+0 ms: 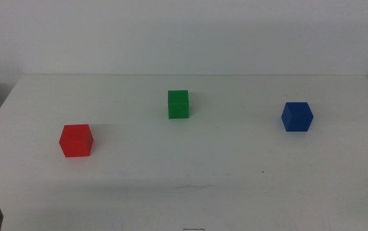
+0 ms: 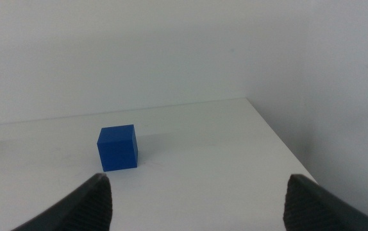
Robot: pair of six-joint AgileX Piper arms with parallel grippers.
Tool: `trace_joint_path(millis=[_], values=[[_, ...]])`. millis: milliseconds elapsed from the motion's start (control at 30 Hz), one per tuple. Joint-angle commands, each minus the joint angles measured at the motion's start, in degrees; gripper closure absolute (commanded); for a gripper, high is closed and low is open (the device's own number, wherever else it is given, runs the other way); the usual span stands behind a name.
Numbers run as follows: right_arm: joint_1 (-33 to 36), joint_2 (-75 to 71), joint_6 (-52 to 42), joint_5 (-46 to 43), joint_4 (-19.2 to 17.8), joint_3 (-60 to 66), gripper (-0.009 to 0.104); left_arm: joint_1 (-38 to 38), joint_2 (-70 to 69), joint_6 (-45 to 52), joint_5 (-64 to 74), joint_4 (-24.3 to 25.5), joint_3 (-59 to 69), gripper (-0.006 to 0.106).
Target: Stack red cubes first, then green, then blue cubes in a specific spot.
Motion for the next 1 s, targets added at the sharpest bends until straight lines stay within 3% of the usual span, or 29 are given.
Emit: trace_joint_path(millis=[0, 233, 533, 800, 967], values=[[-0.39, -0.48, -0.53, -4.29, -0.63, -1.00, 0.015, -0.08, -1.34, -0.38, -3.25, 0.06, -0.28, 0.007], [-0.39, -0.48, -0.53, -4.29, -0.63, -1.00, 0.015, -0.08, 1.62, -0.44, 2.06, -2.28, -5.72, 0.007], [-0.39, -0.48, -0.53, -4.29, -0.63, -1.00, 0.015, -0.08, 20.96, -0.39, 28.82, -6.67, -33.66, 0.007], [-0.39, -0.48, -0.53, -4.29, -0.63, -1.00, 0.015, -0.08, 40.70, 0.21, 51.22, -7.10, -56.03, 0.007], [-0.39, -0.48, -0.53, -4.29, -0.63, -1.00, 0.015, -0.08, 50.59, 3.28, 55.86, -7.10, -64.30, 0.007]])
